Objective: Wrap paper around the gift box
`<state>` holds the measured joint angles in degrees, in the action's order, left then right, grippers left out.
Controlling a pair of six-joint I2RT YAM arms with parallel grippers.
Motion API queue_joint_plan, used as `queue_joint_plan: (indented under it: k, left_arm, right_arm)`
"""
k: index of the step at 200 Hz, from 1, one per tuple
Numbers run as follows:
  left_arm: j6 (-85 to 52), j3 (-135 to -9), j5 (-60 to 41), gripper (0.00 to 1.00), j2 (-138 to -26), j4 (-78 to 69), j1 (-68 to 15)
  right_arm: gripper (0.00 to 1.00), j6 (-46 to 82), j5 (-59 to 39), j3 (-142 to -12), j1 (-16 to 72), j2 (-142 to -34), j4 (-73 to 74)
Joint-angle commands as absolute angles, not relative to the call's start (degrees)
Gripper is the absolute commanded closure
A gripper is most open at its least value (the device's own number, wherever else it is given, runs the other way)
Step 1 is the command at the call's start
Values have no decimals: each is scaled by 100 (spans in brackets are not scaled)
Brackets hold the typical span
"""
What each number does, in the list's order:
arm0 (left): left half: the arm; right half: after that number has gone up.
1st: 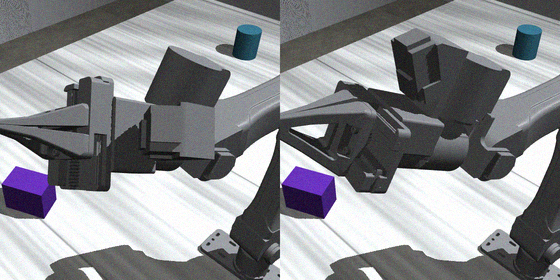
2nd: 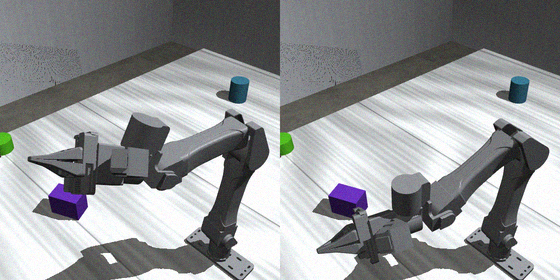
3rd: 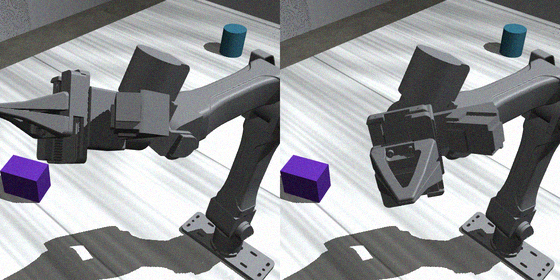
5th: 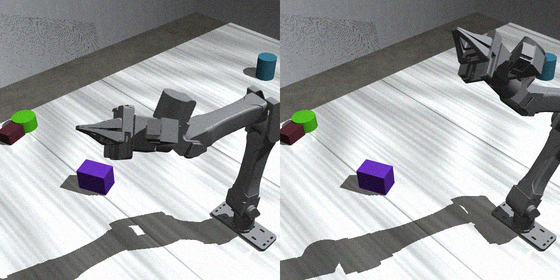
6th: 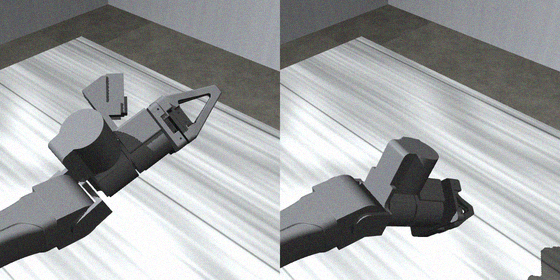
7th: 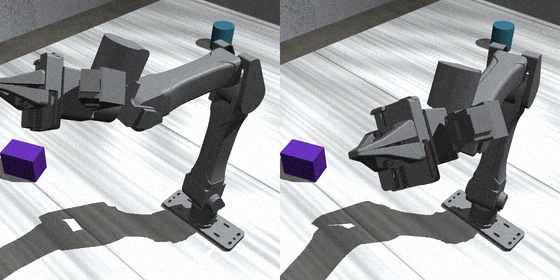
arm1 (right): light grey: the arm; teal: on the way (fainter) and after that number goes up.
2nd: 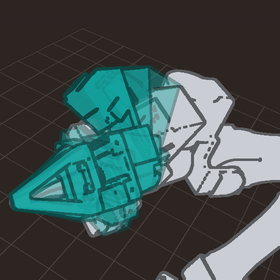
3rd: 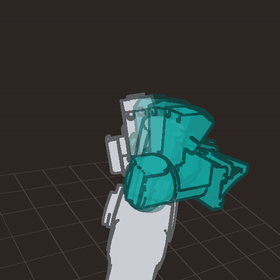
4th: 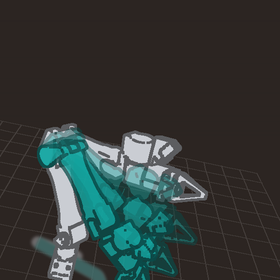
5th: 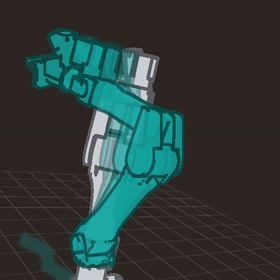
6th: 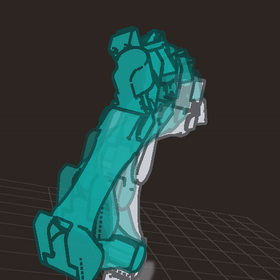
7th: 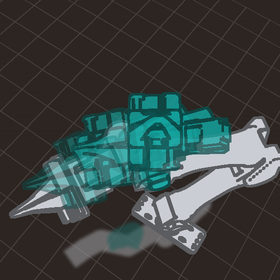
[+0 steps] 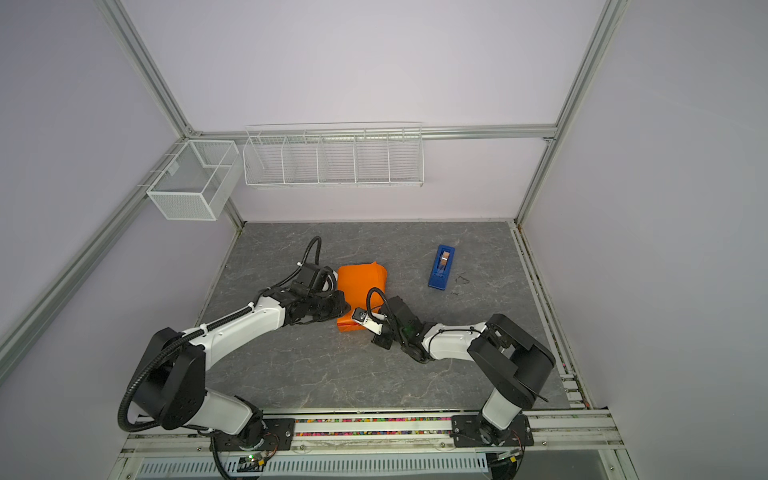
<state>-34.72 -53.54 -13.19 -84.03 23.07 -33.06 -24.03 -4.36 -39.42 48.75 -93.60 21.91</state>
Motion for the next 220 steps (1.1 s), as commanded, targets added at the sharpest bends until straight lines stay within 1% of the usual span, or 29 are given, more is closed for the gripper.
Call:
queue_joint_plan:
  k: [1,18,33,55,68,79,111,121,134,150,186,196,211,220]
  left_arm:
    - [-2708,-5505,-488,84,-7934,2767,-3296]
    - [-2383,-5540,-230,76,-7727,2801,-3297]
    - [-2190,-5516,-131,73,-7567,2678,-3301]
    - [-1757,-5344,-313,70,-7339,2283,-3317]
    - [-1307,-5231,-353,62,-7207,2062,-3435]
    - [-945,-5108,-339,59,-7089,1839,-3567]
    - [220,-4498,-667,52,-6788,872,-3822]
    - [686,-4309,-766,51,-6715,707,-3902]
    - [1275,-4078,-871,48,-6639,545,-3995]
    - [1887,-3837,-908,39,-6568,377,-4095]
    - [2390,-3173,-1192,25,-6520,-628,-4225]
    - [2666,-3013,-1061,24,-6570,-857,-4384]
    - [2957,-2822,-398,23,-6675,-1248,-4702]
    - [3054,-2741,-190,23,-6737,-1489,-4821]
  right_arm:
    - [93,-2545,-765,-3830,4817,-8994,1936]
    - [93,-2574,-884,-3759,4794,-8819,1712]
    - [93,-2575,-959,-3679,4781,-8686,1591]
    - [93,-2565,-1071,-3560,4746,-8521,1486]
    - [93,-2502,-1074,-3501,4717,-8472,1510]
    - [93,-2464,-1052,-3481,4695,-8456,1542]
    - [93,-2401,-1006,-3457,4568,-8509,1651]
    - [93,-2384,-1043,-3461,4523,-8504,1655]
    - [93,-2364,-1159,-3472,4444,-8512,1645]
    - [93,-2349,-1203,-3489,4400,-8526,1646]
    - [93,-2309,-1246,-3498,4367,-8567,1684]
    - [93,-2301,-1256,-3510,4358,-8575,1679]
    - [93,-2286,-1262,-3512,4354,-8584,1683]
    - [93,-2288,-1258,-3506,4349,-8586,1680]
